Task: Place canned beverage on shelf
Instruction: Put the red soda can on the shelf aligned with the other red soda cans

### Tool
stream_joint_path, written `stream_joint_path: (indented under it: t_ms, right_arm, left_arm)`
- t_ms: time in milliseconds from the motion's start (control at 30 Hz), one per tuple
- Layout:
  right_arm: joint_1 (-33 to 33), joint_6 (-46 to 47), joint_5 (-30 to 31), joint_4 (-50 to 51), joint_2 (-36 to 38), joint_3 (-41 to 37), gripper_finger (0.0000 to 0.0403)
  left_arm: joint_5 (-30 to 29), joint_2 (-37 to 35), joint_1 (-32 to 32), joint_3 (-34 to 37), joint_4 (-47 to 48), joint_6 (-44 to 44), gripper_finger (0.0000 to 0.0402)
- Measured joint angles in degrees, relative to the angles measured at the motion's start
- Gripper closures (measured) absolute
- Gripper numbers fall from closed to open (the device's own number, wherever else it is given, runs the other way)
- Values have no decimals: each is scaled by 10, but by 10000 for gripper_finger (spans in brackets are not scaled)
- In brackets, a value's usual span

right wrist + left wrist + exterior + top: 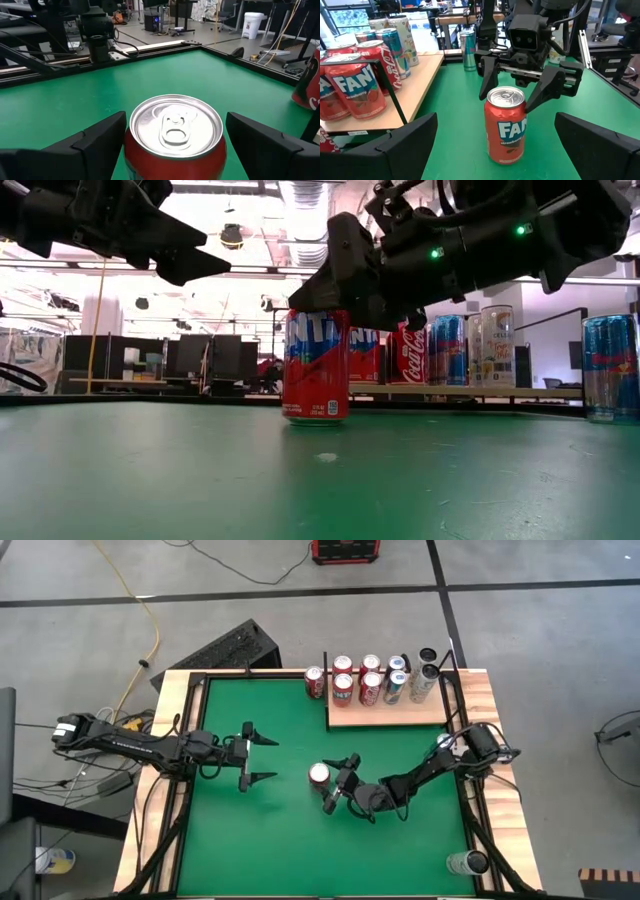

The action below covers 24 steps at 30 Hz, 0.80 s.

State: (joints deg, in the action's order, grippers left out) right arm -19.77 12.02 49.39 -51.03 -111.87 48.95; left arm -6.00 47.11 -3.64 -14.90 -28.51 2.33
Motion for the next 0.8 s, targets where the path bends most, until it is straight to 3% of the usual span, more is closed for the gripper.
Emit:
stream_joint_path:
  t_ms: [267,533,800]
  right_arm:
    - [9,68,-9,51,3,2,59]
    - [-5,2,1,29,8,-1,81]
    - [-6,-19,-34,13,118,-80,84]
  left_arm:
    - [0,0,0,0,0,1,13]
    - [0,0,0,0,4,1,13]
    - [0,0,0,0,13,0,13]
